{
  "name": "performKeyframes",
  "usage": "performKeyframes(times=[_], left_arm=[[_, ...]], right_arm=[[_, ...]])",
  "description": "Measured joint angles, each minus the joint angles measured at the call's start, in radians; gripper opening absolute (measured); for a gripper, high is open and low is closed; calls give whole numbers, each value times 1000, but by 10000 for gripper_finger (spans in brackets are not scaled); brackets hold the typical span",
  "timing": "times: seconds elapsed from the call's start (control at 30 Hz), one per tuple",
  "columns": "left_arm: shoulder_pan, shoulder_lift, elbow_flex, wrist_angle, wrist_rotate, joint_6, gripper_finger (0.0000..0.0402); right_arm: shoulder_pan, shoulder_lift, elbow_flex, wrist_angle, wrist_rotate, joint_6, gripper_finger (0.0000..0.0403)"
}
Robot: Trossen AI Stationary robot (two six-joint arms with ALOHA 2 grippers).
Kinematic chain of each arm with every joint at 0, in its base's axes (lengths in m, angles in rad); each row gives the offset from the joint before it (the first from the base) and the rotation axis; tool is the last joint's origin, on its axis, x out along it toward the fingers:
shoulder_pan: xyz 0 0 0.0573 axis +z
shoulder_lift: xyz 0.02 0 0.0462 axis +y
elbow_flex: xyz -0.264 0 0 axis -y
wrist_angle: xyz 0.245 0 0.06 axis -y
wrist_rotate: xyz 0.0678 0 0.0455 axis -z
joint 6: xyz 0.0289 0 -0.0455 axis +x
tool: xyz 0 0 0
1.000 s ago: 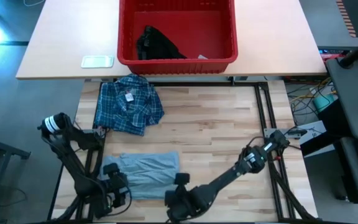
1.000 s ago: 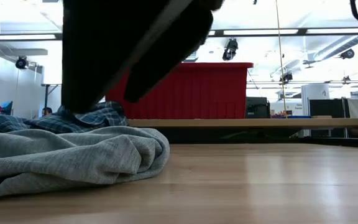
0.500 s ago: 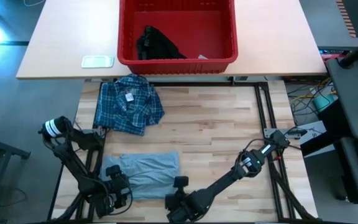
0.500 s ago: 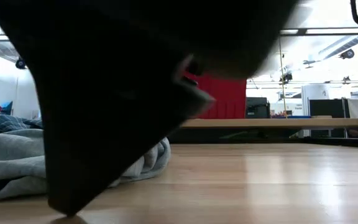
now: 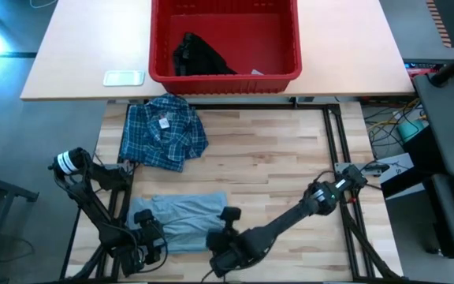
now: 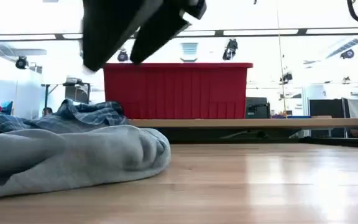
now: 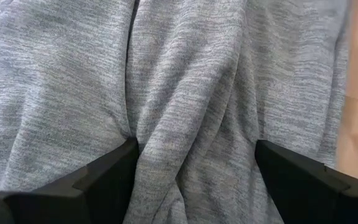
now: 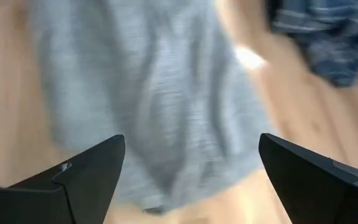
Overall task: Fold Laundry from Bin
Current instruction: Fold the gray shirt
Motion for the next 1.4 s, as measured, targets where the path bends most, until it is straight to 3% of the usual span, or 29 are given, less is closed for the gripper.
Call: performKeyframes(times=[0.13, 0.2, 0.33, 0.53, 0.63, 0.9, 1.4], left_arm=[[0, 0, 0, 5, -9, -5, 309], [0, 1, -1, 7, -14, -9, 309], [0, 1, -1, 12, -17, -16, 309], [-1, 2, -3, 18, -31, -28, 309], [0, 2, -3, 19, -34, -28, 309], [0, 2, -3, 20, -37, -32, 309], [0, 2, -3, 29, -40, -35, 309]], right_arm=[[-41, -23, -3, -75, 0, 67, 363], [-52, -23, -4, -69, -63, 70, 363], [-23, -27, -15, -11, -209, -36, 363], [31, 47, -51, 114, -238, -206, 363], [33, 76, -55, 128, -212, -197, 363], [5, 75, -24, -9, -21, -128, 363], [-82, 15, -3, 2, -42, -134, 363]])
